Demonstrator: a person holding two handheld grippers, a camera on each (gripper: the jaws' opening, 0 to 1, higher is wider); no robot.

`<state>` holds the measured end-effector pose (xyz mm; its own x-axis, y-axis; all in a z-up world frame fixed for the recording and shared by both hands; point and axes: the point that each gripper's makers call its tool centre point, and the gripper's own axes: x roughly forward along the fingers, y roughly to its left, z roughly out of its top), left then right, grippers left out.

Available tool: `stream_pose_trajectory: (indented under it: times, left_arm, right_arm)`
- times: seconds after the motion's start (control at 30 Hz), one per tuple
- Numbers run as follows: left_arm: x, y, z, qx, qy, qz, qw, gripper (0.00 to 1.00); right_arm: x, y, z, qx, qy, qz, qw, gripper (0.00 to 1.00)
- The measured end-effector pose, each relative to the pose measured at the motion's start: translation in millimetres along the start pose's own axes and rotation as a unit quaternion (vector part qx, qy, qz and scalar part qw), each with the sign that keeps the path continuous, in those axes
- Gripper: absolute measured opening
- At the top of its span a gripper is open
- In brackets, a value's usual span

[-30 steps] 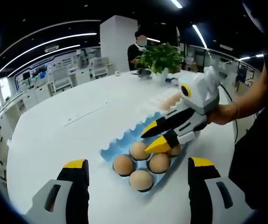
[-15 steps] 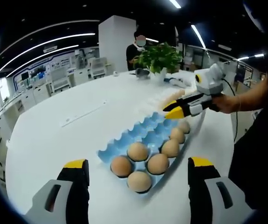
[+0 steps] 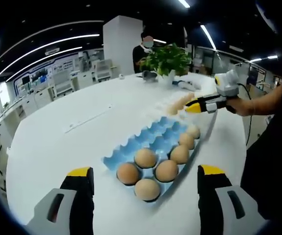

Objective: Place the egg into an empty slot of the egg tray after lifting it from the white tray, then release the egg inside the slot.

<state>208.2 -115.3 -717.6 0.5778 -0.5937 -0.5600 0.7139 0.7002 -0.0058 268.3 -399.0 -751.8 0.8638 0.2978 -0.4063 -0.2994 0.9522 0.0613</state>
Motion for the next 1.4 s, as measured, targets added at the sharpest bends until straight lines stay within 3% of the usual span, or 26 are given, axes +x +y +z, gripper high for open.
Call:
stream_pose_trajectory:
  times: [0.1,0.23,0.33,0.47,0.6,0.63,0.7,0.73,0.83,0.93,1.03,1.17,1.4]
  left_arm:
    - [0.4,1.7,1.5,-0.004,-0.003,0.005,1.0,0.9]
    - [0.3,1.2,2.0,0.0,-0.003,0.003,1.0,0.89]
    - [-0.2,0.6,2.4,0.001,-0.002,0.003,1.0,0.89]
    - [-1.1,0.4,3.3,0.001,-0.004,0.003,1.0,0.89]
    - [-1.5,2.2,3.2,0.0,-0.003,0.006,1.0,0.9]
    - [-1.7,2.5,3.6,-0.001,-0.004,0.007,1.0,0.9]
    - [-2.1,2.6,4.2,0.0,-0.005,0.006,1.0,0.9]
    - [-2.1,2.7,4.3,0.0,-0.005,0.007,1.0,0.9]
    - [-2.1,3.2,4.6,0.0,-0.005,0.007,1.0,0.9]
    - [-1.7,2.7,4.1,0.003,-0.003,0.005,1.0,0.89]
    - [-2.3,3.0,4.4,0.005,-0.003,0.006,1.0,0.89]
    - [-3.3,4.2,4.6,0.001,-0.005,0.009,0.9999,0.89]
    - [-3.6,1.6,2.2,0.003,0.0,0.006,1.0,0.88]
  right_arm:
    - [-5.6,-25.9,-3.2,0.004,0.003,-0.032,0.9995,0.27]
    - [-9.1,-45.0,-1.1,-0.011,-0.002,-0.063,0.998,0.26]
    - [-13.2,-48.6,4.6,0.005,-0.015,-0.067,0.9976,0.27]
    - [-14.1,-53.2,0.1,-0.006,-0.006,-0.079,0.9968,0.27]
    - [-10.8,-61.9,-11.7,-0.002,0.011,-0.089,0.996,0.29]
    - [-9.3,-65.1,-19.8,-0.001,0.029,-0.092,0.9954,0.28]
    - [-6.9,-68.5,-28.3,-0.035,0.045,-0.093,0.994,0.28]
    - [-6.4,-66.4,-26.0,-0.023,0.032,-0.088,0.9954,0.28]
    - [-8.4,-67.9,-24.5,-0.035,0.026,-0.083,0.9956,0.27]
    - [-10.3,-69.0,-21.8,-0.012,0.028,-0.085,0.9959,0.26]
    - [-15.0,-64.2,-8.3,-0.028,0.005,-0.088,0.9957,0.25]
    - [-18.5,-50.6,7.3,-0.019,-0.011,-0.07,0.9973,0.25]
    - [-7.1,0.0,24.2,-0.029,-0.026,-0.001,0.9992,0.25]
